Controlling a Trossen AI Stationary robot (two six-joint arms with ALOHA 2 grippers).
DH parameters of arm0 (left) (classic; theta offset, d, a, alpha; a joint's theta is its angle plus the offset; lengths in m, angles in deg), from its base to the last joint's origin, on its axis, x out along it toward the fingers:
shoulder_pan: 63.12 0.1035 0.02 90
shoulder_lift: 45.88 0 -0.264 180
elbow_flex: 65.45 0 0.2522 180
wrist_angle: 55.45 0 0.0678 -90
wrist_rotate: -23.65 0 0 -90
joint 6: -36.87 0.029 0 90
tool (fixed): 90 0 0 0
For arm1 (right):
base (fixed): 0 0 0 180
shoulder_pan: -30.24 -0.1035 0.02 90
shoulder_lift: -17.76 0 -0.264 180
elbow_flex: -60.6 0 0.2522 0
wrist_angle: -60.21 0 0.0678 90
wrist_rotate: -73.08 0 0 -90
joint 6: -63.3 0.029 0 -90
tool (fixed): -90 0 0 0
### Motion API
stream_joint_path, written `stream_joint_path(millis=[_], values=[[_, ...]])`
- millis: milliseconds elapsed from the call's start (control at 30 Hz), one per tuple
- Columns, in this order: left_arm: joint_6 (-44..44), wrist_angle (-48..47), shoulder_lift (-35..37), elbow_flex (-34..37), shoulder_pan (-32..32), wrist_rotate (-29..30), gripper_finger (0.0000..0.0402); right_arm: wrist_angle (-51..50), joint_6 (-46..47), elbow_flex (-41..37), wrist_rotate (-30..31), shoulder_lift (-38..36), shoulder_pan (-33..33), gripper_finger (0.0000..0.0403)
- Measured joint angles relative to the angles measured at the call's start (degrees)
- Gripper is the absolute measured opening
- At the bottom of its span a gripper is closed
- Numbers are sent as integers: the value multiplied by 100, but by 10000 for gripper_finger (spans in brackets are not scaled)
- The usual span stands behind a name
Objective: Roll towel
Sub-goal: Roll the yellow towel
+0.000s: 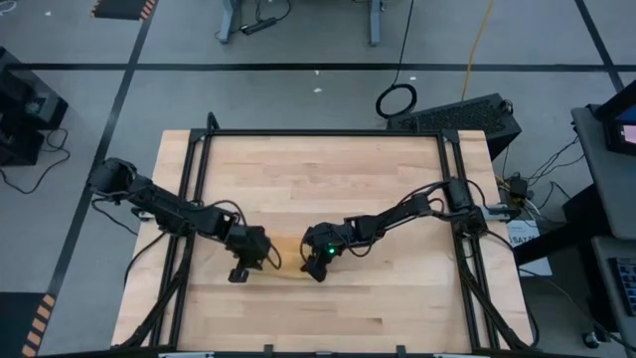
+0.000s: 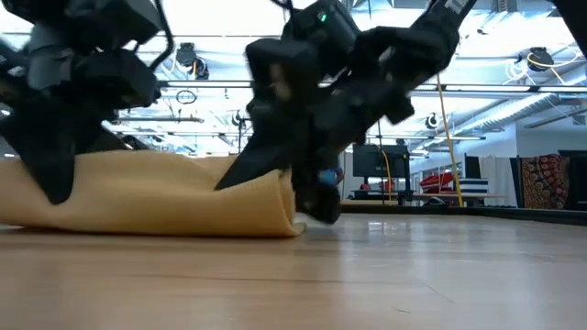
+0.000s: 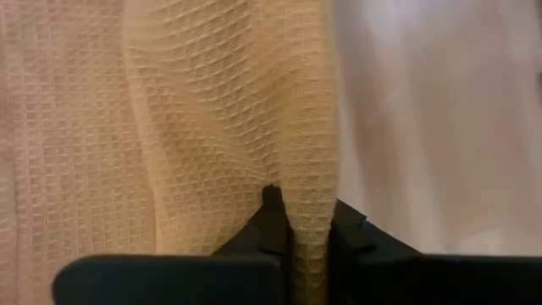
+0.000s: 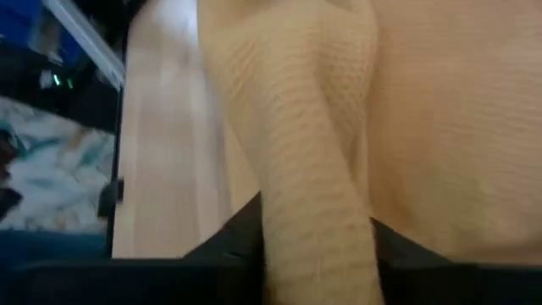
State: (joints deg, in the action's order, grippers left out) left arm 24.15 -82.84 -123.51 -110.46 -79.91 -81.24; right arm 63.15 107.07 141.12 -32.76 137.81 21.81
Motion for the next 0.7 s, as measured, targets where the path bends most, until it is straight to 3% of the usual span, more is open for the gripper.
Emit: stream_joint_path(millis=[333,500,700], values=[[41,94,-4,4,959,-1896,22,-2016,-1449,-6,259,-1446,-215,271],[-40,93,-4,4,1566,-2875,24,-1834,-1751,9,1576,-1812,-613,311],[207,130,-201,4,2010,-3472,26,-1349,-1445,18,3085,-1570,-1060,318]])
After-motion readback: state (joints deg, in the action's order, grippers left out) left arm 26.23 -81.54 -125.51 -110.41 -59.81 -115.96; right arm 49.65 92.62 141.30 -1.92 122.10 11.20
